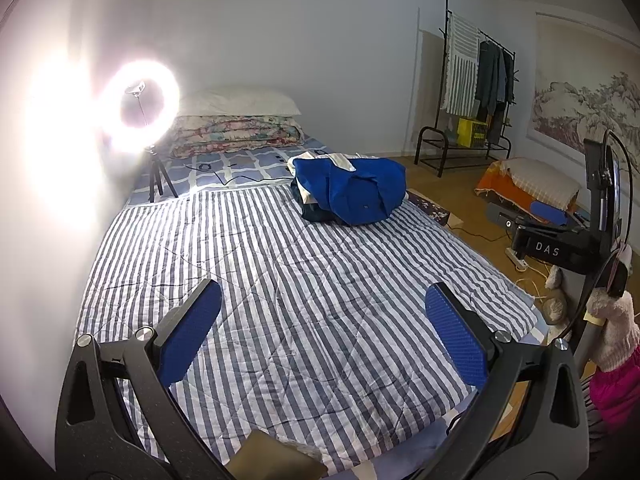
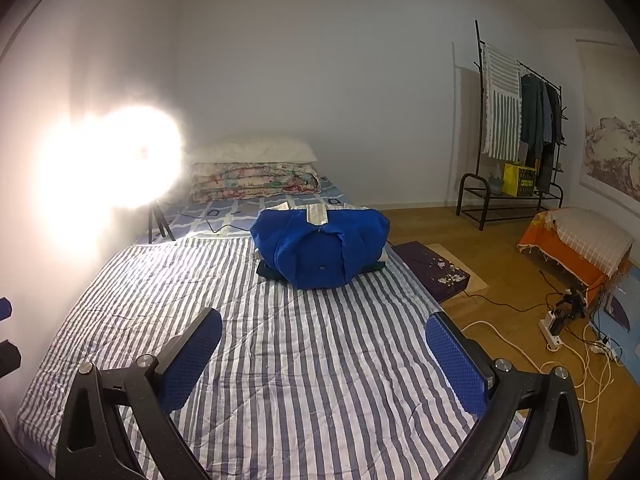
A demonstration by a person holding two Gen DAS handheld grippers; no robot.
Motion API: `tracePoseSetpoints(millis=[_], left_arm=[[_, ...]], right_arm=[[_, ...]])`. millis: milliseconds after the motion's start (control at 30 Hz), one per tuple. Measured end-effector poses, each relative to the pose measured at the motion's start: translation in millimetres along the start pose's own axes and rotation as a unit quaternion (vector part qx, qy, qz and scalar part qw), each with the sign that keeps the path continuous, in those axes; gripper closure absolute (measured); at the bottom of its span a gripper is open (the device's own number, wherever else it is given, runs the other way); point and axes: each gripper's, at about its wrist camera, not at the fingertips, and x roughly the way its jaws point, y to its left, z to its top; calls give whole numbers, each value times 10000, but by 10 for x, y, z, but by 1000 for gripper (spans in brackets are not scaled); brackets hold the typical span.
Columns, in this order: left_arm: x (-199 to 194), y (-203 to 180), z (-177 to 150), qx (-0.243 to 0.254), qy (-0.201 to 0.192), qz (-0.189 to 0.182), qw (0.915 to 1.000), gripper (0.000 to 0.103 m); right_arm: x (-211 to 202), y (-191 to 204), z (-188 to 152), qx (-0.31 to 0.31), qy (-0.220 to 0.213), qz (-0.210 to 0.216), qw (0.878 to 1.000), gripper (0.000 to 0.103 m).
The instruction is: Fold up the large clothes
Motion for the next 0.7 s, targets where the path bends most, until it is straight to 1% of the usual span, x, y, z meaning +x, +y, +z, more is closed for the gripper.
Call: tracePoseSetpoints(millis=[700], left_arm=[[-32, -6, 14, 6, -8, 35, 10000, 0]], right_arm=[[-17, 19, -2, -2, -13, -6, 10000, 0]])
